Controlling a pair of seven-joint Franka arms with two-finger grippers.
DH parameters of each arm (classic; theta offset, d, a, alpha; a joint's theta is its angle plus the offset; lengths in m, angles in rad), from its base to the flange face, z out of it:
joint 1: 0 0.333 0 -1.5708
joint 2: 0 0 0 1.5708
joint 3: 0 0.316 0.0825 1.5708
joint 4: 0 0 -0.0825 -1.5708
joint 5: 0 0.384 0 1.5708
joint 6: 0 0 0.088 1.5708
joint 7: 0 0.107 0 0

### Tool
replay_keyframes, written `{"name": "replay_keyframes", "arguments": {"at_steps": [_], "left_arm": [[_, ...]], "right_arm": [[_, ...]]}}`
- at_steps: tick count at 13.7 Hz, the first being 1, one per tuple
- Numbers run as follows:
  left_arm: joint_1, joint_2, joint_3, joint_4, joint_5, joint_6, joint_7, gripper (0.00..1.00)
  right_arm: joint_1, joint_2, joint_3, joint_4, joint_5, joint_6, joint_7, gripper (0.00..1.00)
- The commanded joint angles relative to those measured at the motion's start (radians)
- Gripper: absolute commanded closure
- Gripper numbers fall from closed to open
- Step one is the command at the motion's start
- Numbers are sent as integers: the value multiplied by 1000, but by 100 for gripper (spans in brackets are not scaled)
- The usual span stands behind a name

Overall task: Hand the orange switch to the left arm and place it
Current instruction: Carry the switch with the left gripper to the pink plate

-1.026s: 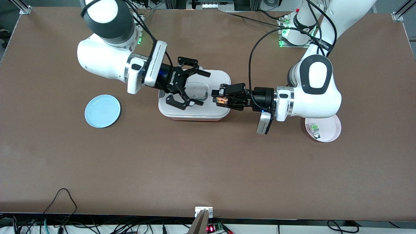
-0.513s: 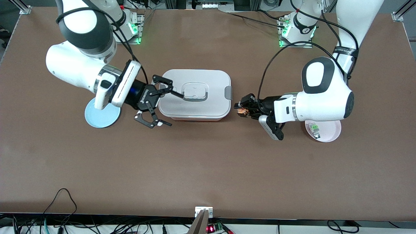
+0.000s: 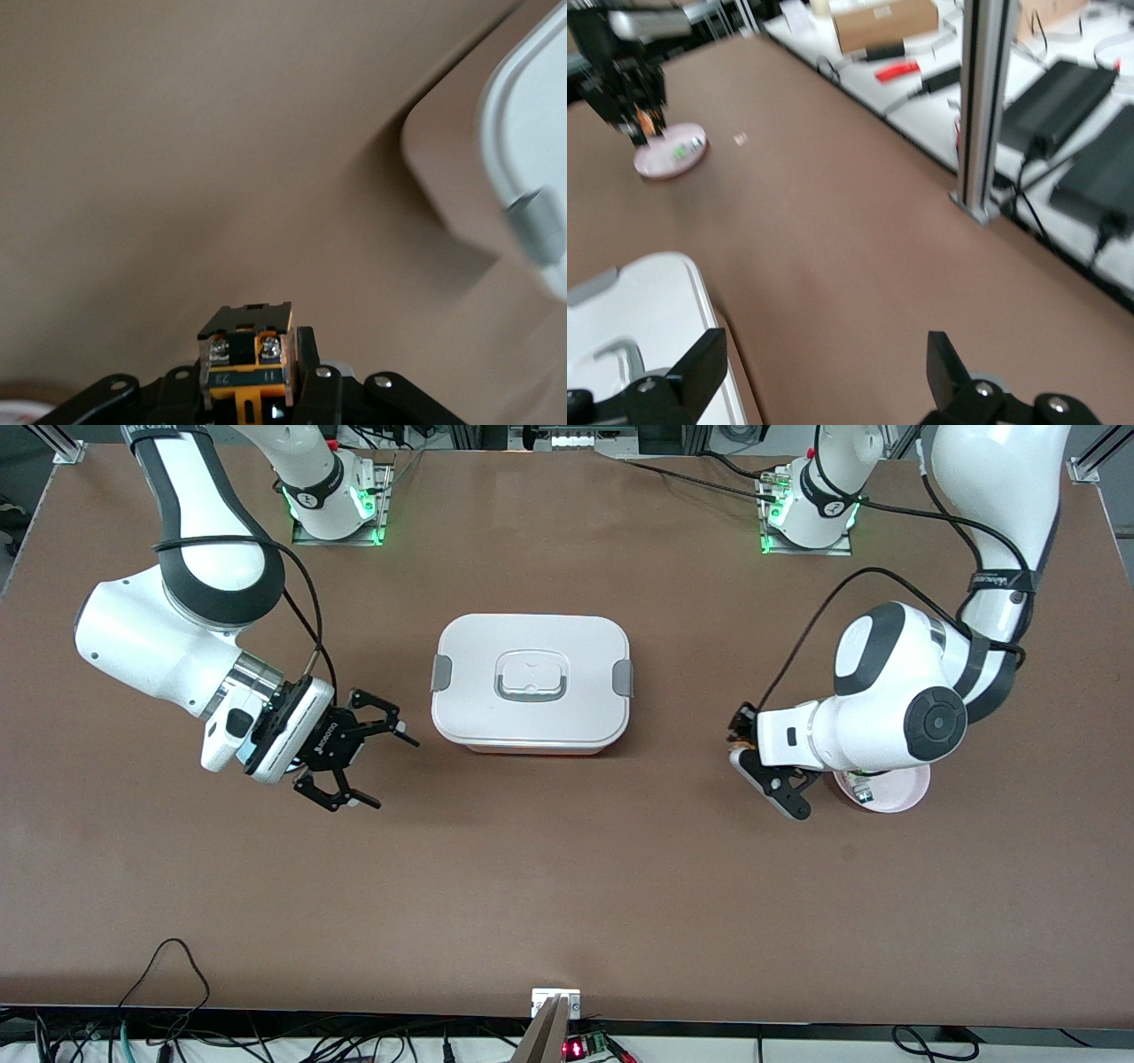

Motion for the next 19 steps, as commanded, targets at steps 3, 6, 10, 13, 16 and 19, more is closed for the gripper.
{"name": "replay_keyframes", "arguments": {"at_steps": [3, 6, 10, 13, 16, 19], "left_arm": [[111, 73, -2, 12, 277, -21, 365, 100], [203, 109, -2, 3, 375, 30, 537, 100], [306, 124, -2, -41, 375, 75, 803, 100], [352, 118, -6, -122, 375, 174, 878, 100], [392, 104, -5, -176, 376, 236, 903, 100], [403, 106, -6, -253, 376, 344, 984, 100]], "right_arm": [[-22, -26, 8, -14, -345, -90, 472, 0], [-25, -50, -32, -5, -518, -213, 739, 0], [-25, -83, -87, 17, -678, -334, 994, 0], [-27, -77, -97, 157, -825, -576, 1140, 0], [-32, -64, -98, 314, -928, -809, 1159, 0], [-122, -66, -109, 343, -933, -876, 1145, 0]]}}
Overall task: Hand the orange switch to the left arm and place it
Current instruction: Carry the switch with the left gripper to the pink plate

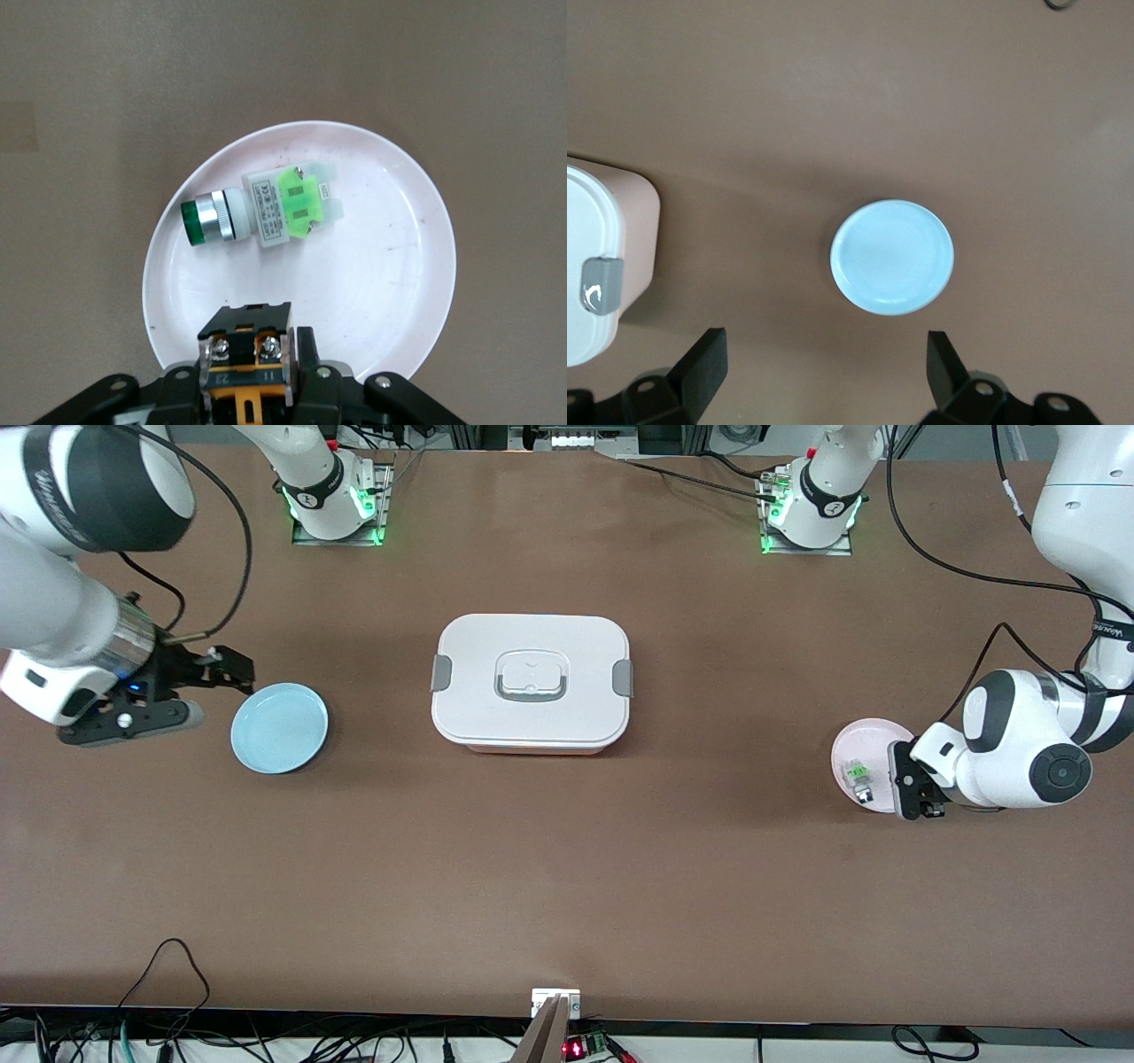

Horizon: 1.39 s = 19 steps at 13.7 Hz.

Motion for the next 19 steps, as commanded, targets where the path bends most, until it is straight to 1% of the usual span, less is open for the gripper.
{"name": "replay_keyframes", "arguments": {"at_steps": [1, 2, 4, 5, 6, 8, 9, 11, 13, 15, 16, 19], "left_arm": [[26, -29, -16, -108, 22, 126, 44, 100], [33, -29, -16, -123, 22, 144, 44, 100], [39, -28, -16, -126, 22, 143, 36, 100], [41, -25, -16, -126, 22, 137, 44, 1], [41, -23, -16, -126, 20, 135, 44, 0], [44, -26, -16, -125, 20, 131, 42, 0], [46, -28, -16, -122, 20, 123, 41, 0], [44, -35, -17, -117, 20, 106, 35, 0], [44, -55, -22, -102, 12, 53, 15, 0], [41, -110, -52, -94, 12, -25, -69, 0], [41, -138, -63, -78, 12, -88, -117, 0], [41, -190, -121, 37, 12, -274, -243, 0]], "right_arm": [[-105, 21, -8, 32, 3, -41, -3, 0], [-128, 21, -9, 27, 5, -41, -17, 0], [-140, 21, -11, 29, -12, -56, -37, 0], [-144, 21, -11, 27, -15, -62, -23, 0], [-144, 19, -12, 23, -18, -64, 12, 0], [-142, 16, -11, 19, -20, -67, 156, 0], [-141, 13, -11, 19, -24, -65, 188, 0], [-142, 10, -11, 12, -29, -56, 158, 0], [-144, -16, -20, -26, -24, -50, 68, 0], [-145, -28, -25, -36, -17, -54, 58, 0], [-144, -34, -31, -33, -15, -58, 60, 0], [-145, -91, -36, -34, -3, -56, 60, 0]]}}
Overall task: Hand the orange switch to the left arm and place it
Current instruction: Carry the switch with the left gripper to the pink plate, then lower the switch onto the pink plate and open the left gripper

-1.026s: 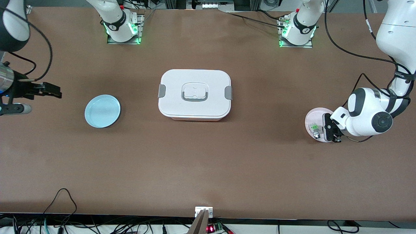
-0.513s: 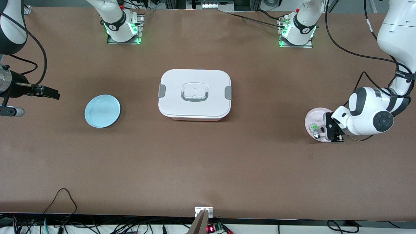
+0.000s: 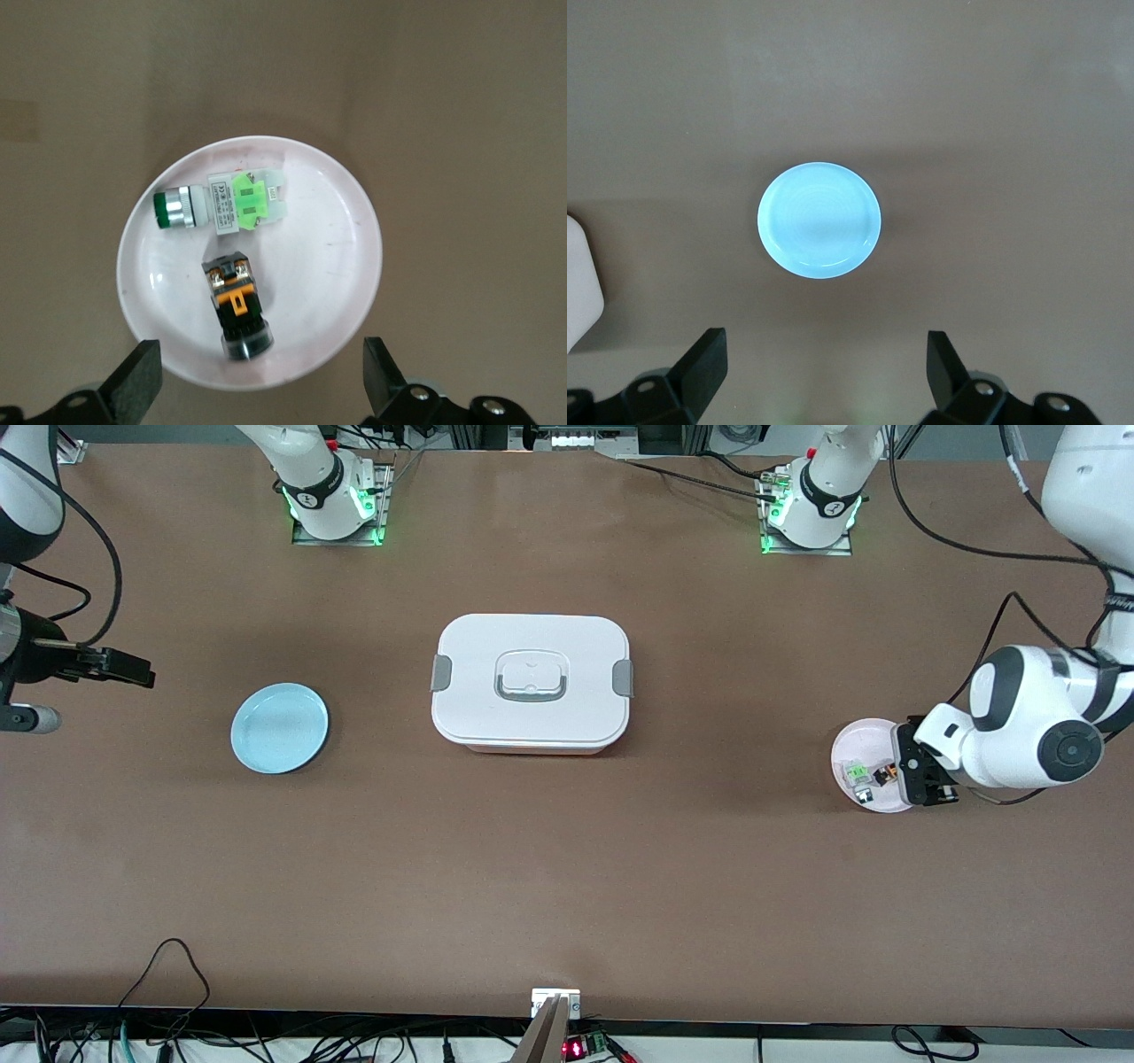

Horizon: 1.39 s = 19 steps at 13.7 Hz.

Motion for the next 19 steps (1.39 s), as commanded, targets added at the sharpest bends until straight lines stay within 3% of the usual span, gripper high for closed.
{"name": "replay_keyframes", "arguments": {"at_steps": [1, 4, 7, 10, 13, 15, 16, 18, 19], "left_arm": [[8, -53, -71, 114, 12, -195, -153, 0], [4, -53, -154, 269, 9, -437, -438, 0], [-3, -73, -246, 369, 9, -556, -715, 0], [-15, -76, -366, 393, 12, -658, -1022, 0], [-15, -78, -388, 490, 9, -674, -1068, 0], [-44, -148, -302, 470, -29, -561, -1078, 0], [-99, -176, -205, 466, -87, -522, -1079, 0], [-356, -240, 154, 432, -209, -507, -1082, 0], [-425, -247, 266, 423, -251, -505, -1105, 0]], "right_arm": [[-1, -83, -9, -50, 24, -1, -24, 0], [-1, -212, -12, -222, 25, 114, -26, 0], [-1, -226, -12, -226, 27, 97, -21, 0], [0, -223, -10, -211, 22, 77, -26, 0], [0, -218, -12, -211, 24, 76, -24, 0], [0, -217, -12, -209, 24, 80, -24, 0], [0, -218, -12, -209, 24, 76, -24, 0], [0, -218, -12, -209, 24, 76, -26, 0], [-3, -217, -18, -209, 24, 76, -26, 0]]}}
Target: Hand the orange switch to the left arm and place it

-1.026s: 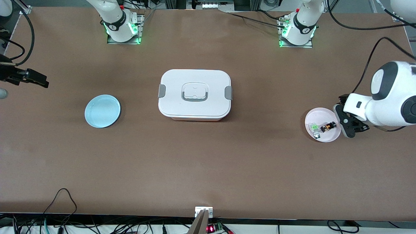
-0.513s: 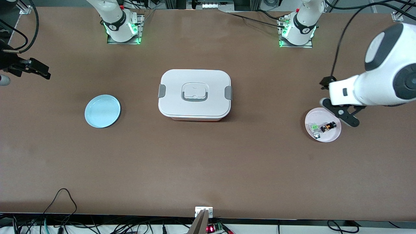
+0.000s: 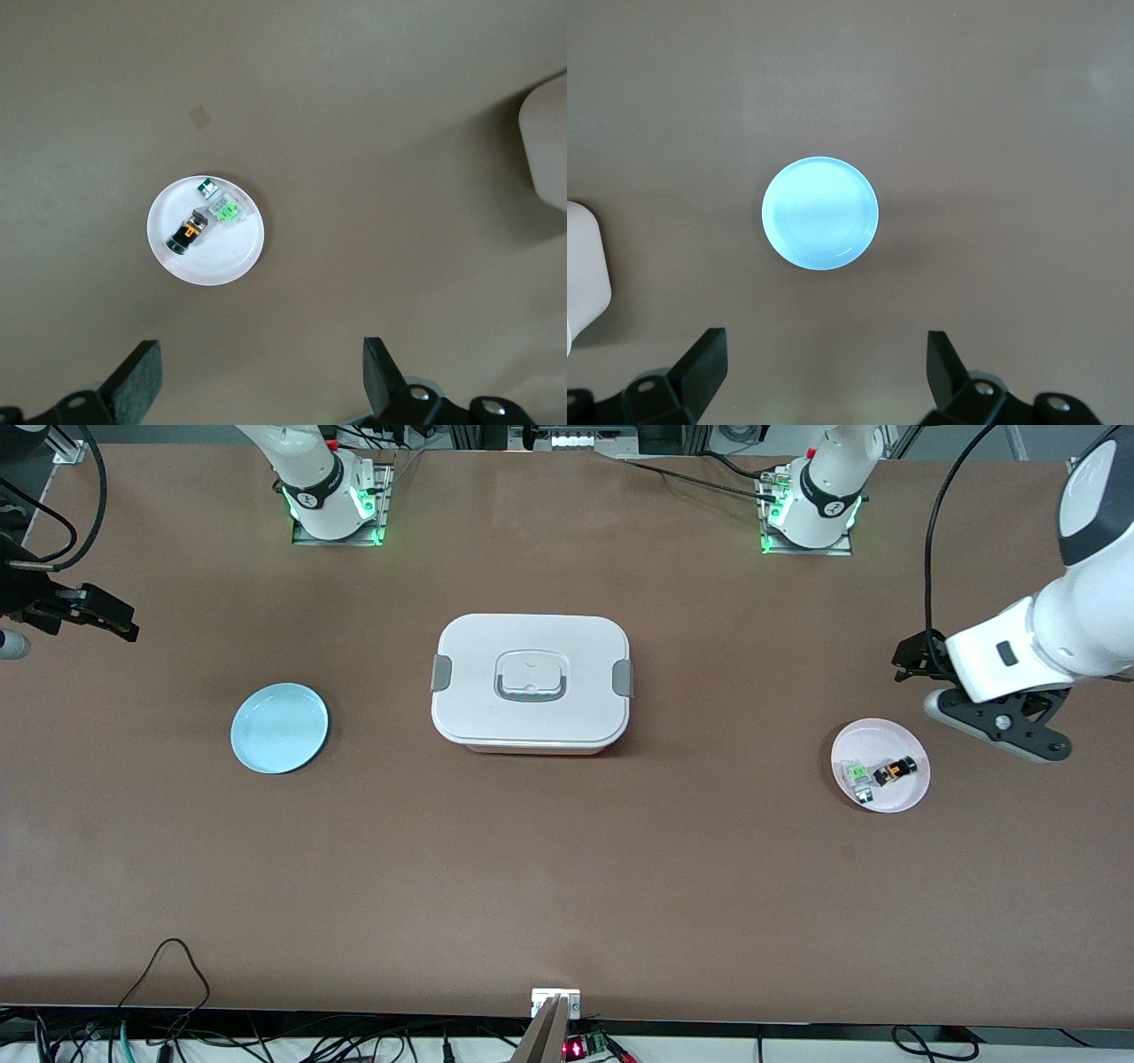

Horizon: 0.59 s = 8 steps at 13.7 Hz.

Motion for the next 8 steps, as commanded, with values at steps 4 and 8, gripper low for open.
{"name": "replay_keyframes", "arguments": {"at_steps": [4, 8], "left_arm": [[-350, -212, 479, -277, -146, 182, -193, 0], [-364, -375, 507, -518, -121, 396, -195, 0]], "right_arm": [[-2, -13, -25, -12, 16, 0, -20, 0], [0, -12, -24, -12, 16, 4, -20, 0]]}}
